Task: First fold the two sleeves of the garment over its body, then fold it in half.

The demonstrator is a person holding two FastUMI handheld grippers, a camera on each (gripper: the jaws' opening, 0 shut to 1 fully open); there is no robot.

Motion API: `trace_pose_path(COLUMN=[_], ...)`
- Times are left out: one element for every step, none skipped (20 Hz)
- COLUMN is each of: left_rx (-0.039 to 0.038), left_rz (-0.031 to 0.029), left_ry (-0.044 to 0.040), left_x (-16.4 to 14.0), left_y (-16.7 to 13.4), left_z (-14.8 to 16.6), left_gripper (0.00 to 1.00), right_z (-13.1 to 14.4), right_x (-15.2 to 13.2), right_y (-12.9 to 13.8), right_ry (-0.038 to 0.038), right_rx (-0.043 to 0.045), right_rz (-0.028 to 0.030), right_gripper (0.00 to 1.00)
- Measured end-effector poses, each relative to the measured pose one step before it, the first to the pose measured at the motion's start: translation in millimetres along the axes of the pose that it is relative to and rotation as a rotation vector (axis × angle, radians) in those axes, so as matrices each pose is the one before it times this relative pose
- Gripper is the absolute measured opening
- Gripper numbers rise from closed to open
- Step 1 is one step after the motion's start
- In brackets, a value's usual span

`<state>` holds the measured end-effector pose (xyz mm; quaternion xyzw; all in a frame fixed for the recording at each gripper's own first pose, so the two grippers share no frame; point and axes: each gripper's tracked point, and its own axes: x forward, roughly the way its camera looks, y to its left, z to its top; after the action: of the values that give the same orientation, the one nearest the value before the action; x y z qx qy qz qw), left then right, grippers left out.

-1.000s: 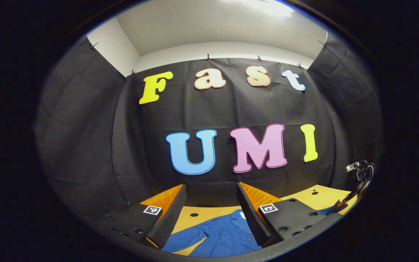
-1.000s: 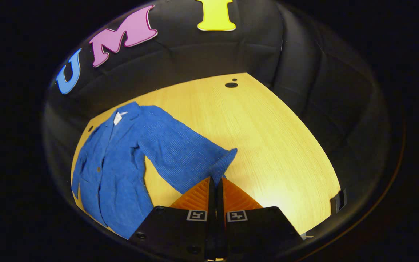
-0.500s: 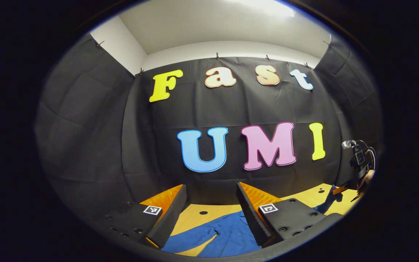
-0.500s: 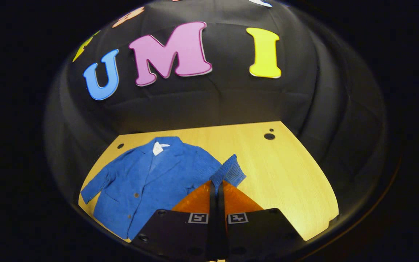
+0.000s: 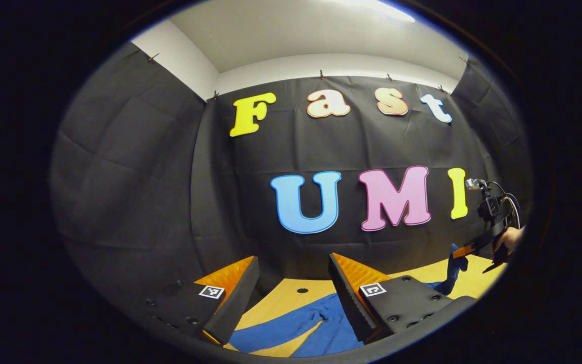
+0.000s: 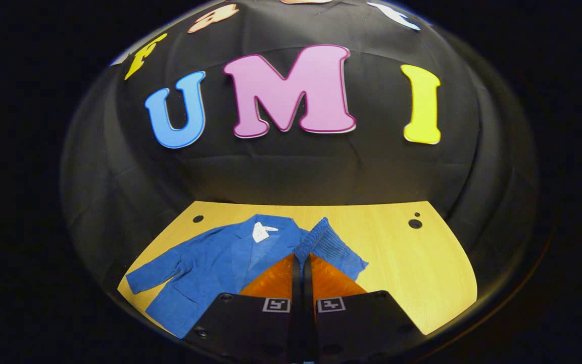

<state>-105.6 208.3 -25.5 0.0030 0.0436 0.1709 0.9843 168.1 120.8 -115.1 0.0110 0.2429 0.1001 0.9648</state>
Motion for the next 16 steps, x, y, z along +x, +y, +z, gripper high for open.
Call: trace_pose_path(left_rx=[0.00294,0.00274,0.00109,0.00006,-0.00037,-0.00095,-0.0009,0.00006,0.00088,0.00137,0.00171,0.00283,0.00371,0.00276,0.00222,0.00267], left_rz=[0.01159,0.01048,0.00825,0.00665,0.00665,0.00566,0.00443,0.00608,0.00595,0.00501,0.005,0.0046,0.00629,0.00402,0.00197,0.00174], left_ry=[-0.00105,-0.00082,0.00072,0.00243,0.00416,0.00413,0.00275,0.0019,0.0018,0.00162,0.00136,0.00197,0.00234,0.0024,0.00343,0.00436], left_x=[-0.59,-1.33,-0.59,-0.24,-1.62,-0.3,-0.7,0.8,-0.56,0.65,-0.45,-0.18,0.84,0.18,0.07,0.01], left_y=[6.91,6.84,5.34,4.93,5.4,4.85,4.17,4.31,5.73,5.22,5.16,4.69,5.84,4.38,3.49,3.89], left_z=[-0.87,0.76,-0.69,-0.45,-2.36,-0.78,-2.3,-0.94,-0.83,-0.94,-0.96,-0.89,-1.69,-1.13,-1.91,-1.61], left_gripper=[0.8,0.8,0.8,0.8,0.8,0.8,0.8,0.8,0.8,0.78,0.78,0.78,0.78,0.78,0.78,0.8], right_z=[3.88,4.22,3.07,4.3,1.69,1.28,1.74,2.52,0.54,-1.61,-2.32,-1.99,-1.67,-2.42,-4.83,-6.08], right_x=[3.38,4.88,3.33,4.5,4.55,4.49,5.18,6.0,6.13,5.73,5.89,5.16,3.75,3.43,3.71,3.36], right_y=[13.58,15.18,14.48,13.99,13.53,12.82,13.28,11.82,9.22,8.25,7.4,7.04,8.95,5.2,7.56,7.99], right_ry=[-0.00775,-0.00803,-0.00715,-0.00844,-0.00429,0.00014,-0.00622,-0.00362,-0.00056,0.0023,0.00621,0.00829,0.00264,0.00326,0.01027,0.01431], right_rx=[-0.01806,-0.01481,-0.01178,-0.00726,-0.00263,-0.00056,0.00077,-0.00022,0.00036,0.00542,0.01006,0.01202,0.01341,0.00805,0.01218,0.01695], right_rz=[0.01883,0.01985,0.0186,0.02007,0.01689,0.01595,0.01425,0.01143,0.01092,0.01109,0.00698,0.00784,0.00806,0.00782,0.01375,0.0165], right_gripper=[0.04,0.05,0.05,0.05,0.05,0.04,0.05,0.04,0.04,0.04,0.04,0.04,0.04,0.04,0.04,0.04])
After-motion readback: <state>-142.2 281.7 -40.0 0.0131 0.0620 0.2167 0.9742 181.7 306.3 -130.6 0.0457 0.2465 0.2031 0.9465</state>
